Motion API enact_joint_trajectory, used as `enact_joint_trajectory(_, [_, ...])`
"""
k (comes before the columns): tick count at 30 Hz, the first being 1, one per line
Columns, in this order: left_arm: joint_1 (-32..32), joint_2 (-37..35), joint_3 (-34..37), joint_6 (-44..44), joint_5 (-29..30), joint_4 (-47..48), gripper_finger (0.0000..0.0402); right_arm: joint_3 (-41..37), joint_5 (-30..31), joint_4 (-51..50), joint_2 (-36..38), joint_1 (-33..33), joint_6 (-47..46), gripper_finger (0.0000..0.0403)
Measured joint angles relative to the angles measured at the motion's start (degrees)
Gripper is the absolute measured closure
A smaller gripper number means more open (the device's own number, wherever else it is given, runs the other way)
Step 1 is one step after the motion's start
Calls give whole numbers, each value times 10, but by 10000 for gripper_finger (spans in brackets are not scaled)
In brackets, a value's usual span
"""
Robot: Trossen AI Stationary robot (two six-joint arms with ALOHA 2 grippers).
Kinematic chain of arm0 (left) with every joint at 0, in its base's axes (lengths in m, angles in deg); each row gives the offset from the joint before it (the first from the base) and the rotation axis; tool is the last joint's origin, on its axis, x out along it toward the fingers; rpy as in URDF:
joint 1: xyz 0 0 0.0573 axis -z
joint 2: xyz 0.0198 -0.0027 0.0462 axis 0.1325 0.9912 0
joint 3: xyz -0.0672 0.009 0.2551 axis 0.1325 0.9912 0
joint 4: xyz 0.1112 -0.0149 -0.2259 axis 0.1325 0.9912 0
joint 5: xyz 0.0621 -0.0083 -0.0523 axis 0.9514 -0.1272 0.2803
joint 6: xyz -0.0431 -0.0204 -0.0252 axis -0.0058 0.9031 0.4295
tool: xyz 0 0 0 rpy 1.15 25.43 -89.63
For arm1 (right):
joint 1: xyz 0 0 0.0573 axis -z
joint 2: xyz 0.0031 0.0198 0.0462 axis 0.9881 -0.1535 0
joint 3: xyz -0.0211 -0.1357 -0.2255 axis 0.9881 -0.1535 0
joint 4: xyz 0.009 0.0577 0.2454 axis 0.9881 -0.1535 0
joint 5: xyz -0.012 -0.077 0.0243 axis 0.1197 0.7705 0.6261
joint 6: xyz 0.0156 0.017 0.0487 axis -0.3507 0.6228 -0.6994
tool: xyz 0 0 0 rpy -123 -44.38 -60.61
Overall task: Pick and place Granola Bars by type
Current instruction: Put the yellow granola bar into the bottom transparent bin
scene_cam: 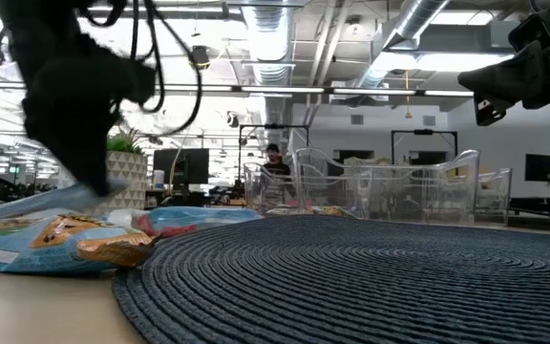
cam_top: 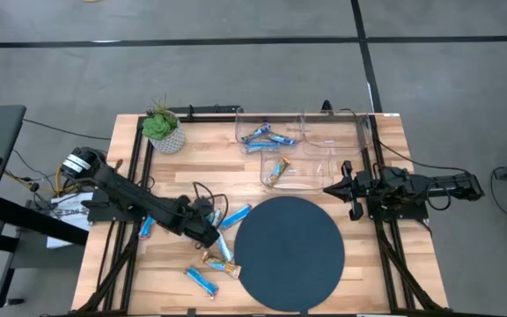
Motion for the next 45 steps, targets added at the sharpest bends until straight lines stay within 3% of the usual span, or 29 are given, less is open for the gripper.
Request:
enact_joint_trajectory(8, [-9,-73,0,-125,192,-59,305,0,0,0,0,0,0,403])
enact_joint_trajectory(12, [-36,-93,0,-232,290,-140,306,0,0,0,0,0,0,403])
enact_joint_trajectory(16, [-80,-91,0,-390,315,-281,306,0,0,0,0,0,0,403])
enact_joint_trajectory(22, [-164,-49,0,-607,214,-519,306,0,0,0,0,0,0,403])
enact_joint_trajectory(30, [-279,40,-2,-772,40,-699,306,0,0,0,0,0,0,403])
enact_joint_trajectory(38, [-289,110,-53,-913,-100,-717,306,0,0,0,0,0,0,403])
enact_joint_trajectory(45, [-277,112,-85,-1015,-170,-612,306,0,0,0,0,0,0,403])
